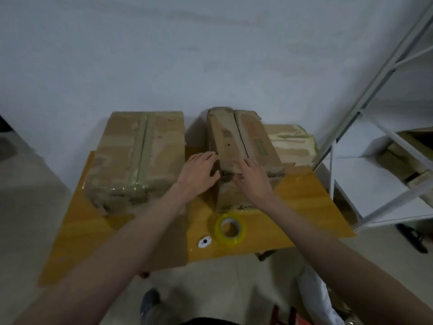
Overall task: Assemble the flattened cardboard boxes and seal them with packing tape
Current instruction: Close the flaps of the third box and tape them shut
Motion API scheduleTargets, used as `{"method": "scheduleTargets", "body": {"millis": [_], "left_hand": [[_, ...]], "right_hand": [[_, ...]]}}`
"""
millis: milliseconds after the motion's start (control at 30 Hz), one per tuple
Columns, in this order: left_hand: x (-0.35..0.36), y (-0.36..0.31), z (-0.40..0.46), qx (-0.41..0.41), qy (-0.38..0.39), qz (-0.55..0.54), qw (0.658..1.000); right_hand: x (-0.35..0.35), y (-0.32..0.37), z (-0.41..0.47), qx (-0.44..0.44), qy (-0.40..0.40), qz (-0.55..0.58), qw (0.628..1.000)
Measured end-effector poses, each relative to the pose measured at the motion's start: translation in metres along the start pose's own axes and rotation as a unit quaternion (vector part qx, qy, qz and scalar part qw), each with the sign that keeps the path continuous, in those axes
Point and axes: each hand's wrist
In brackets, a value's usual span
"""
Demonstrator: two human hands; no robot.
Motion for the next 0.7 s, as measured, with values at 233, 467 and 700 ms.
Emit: {"method": "scheduleTargets", "body": {"millis": [233, 467, 700], "left_hand": [[0.086, -0.025, -0.059, -0.015, 0.011, -0.014, 1.000], [0.162, -0.004, -0.098, -0.087, 0.050, -0.011, 0.995], [0.207, 0.019, -0.108, -0.128, 0.051, -0.038, 0.990]], "right_hand": [[0.067, -0.038, -0.055, -0.032, 0.024, 0.008, 0.999], [0.154, -0.058, -0.094, -0.037, 0.110, 0.006, 0.993], [0.228, -0.061, -0.109, -0.030, 0.191, -0.002, 0.981]]}}
Point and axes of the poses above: each hand's wrist, its own z-axis towards the middle knuckle, its own x-axis out of the palm, y = z × x, and after that the axes turned 4 degrees about y, right-handed
